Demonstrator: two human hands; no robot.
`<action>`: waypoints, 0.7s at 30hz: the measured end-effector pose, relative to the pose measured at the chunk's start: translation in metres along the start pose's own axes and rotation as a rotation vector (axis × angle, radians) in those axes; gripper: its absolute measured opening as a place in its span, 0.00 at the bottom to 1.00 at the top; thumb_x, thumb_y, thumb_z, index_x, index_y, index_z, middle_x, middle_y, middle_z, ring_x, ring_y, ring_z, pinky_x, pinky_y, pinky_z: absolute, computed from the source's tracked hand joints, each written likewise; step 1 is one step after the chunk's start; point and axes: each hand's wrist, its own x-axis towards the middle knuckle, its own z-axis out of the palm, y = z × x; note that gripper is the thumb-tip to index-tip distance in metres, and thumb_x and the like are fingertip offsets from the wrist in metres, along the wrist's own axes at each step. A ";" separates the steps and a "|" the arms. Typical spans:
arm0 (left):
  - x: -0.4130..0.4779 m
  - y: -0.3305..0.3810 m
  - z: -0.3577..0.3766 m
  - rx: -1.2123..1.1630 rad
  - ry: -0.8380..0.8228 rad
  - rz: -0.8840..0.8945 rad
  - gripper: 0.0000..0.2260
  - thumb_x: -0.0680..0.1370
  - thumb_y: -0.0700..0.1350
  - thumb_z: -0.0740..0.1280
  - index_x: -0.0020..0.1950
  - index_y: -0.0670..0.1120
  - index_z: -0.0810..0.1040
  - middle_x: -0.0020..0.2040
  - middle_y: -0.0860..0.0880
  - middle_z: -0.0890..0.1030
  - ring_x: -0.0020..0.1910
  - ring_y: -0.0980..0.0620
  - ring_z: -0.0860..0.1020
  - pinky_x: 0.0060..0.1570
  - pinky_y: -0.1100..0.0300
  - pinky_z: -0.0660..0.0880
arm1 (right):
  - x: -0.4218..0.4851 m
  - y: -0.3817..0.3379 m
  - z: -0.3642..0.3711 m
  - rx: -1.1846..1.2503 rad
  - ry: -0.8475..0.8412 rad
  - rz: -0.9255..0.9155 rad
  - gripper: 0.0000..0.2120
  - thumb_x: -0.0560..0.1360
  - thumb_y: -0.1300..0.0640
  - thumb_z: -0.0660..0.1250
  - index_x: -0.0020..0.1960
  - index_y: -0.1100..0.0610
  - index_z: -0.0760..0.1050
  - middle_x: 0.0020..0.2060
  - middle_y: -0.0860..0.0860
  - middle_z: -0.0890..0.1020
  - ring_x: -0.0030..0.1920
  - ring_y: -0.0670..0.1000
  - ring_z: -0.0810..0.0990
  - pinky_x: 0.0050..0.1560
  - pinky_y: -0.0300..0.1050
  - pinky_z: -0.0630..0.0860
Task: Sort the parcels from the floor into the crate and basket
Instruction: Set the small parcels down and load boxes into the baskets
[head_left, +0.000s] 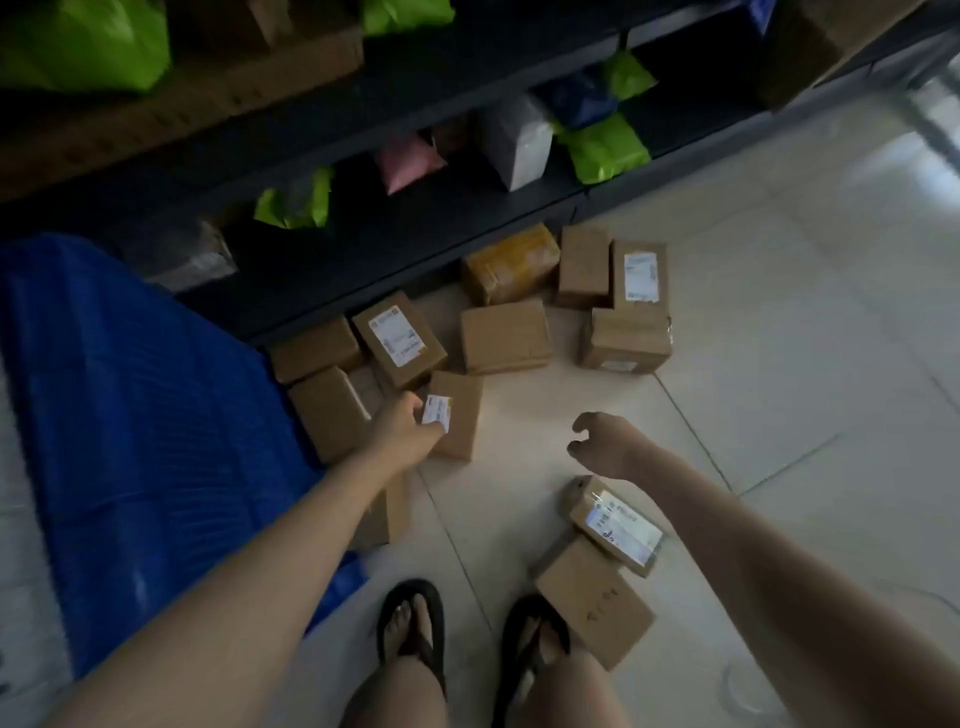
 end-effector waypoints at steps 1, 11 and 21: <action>0.027 -0.018 0.026 0.007 0.017 -0.016 0.19 0.75 0.48 0.69 0.62 0.42 0.71 0.60 0.44 0.76 0.58 0.44 0.75 0.56 0.53 0.73 | 0.031 0.007 0.026 0.021 -0.016 0.010 0.21 0.79 0.54 0.59 0.71 0.58 0.67 0.66 0.57 0.74 0.65 0.57 0.73 0.60 0.42 0.70; 0.283 -0.135 0.233 0.296 0.184 -0.014 0.59 0.56 0.76 0.66 0.70 0.64 0.26 0.74 0.40 0.29 0.74 0.31 0.42 0.69 0.32 0.52 | 0.299 0.048 0.210 0.476 0.030 -0.029 0.17 0.78 0.57 0.63 0.66 0.58 0.72 0.53 0.57 0.81 0.52 0.55 0.78 0.50 0.41 0.70; 0.254 -0.117 0.208 -1.297 -0.496 -0.119 0.17 0.65 0.41 0.67 0.52 0.47 0.84 0.40 0.46 0.84 0.37 0.48 0.81 0.37 0.58 0.77 | 0.299 0.073 0.218 1.884 -0.214 0.061 0.24 0.77 0.38 0.57 0.61 0.54 0.76 0.54 0.59 0.82 0.53 0.60 0.82 0.51 0.56 0.79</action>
